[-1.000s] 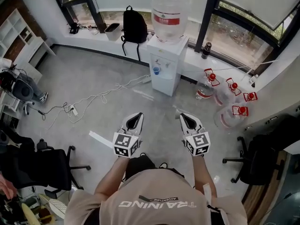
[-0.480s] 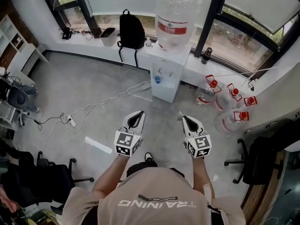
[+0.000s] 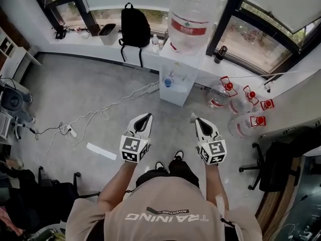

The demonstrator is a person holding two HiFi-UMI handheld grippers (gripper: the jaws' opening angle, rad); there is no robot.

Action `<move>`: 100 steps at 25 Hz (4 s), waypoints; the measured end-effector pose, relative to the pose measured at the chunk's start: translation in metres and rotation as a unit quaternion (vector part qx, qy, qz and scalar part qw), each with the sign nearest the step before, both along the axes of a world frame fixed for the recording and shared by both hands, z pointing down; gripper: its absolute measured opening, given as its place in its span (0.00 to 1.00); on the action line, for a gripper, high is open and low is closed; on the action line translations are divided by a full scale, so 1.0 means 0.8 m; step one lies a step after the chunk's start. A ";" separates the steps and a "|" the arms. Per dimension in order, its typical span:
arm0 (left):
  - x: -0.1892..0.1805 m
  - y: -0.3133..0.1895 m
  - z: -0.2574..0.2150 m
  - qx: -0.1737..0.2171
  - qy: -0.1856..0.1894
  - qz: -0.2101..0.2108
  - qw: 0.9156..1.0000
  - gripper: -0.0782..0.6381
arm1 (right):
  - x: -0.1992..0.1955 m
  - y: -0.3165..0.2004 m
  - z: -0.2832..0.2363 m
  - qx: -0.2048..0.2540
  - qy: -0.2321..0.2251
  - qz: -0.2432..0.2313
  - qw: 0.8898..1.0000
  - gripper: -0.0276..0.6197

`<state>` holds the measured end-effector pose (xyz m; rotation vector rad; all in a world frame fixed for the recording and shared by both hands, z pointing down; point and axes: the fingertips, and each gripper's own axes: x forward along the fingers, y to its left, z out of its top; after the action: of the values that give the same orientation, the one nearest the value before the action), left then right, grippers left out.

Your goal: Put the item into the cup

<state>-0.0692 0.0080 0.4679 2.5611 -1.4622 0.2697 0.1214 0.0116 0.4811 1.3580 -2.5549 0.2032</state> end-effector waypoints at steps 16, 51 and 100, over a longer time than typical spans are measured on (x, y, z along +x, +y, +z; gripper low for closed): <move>0.004 -0.136 0.005 -0.022 -0.002 -0.051 0.998 0.12 | -0.018 -0.153 0.026 0.003 0.058 -0.083 0.995 0.06; -0.082 -0.368 0.035 -0.021 0.003 -0.013 1.000 0.12 | -0.144 -0.344 0.078 -0.062 0.048 -0.098 0.992 0.06; -0.025 -0.415 0.465 -0.208 -0.002 0.023 0.978 0.12 | -0.167 -0.482 0.488 -0.155 0.087 -0.077 0.981 0.06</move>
<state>-0.0893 -0.3241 0.8399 2.2562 -1.1957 0.5274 -0.0120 -0.3740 0.8713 1.0137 -2.3491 0.4149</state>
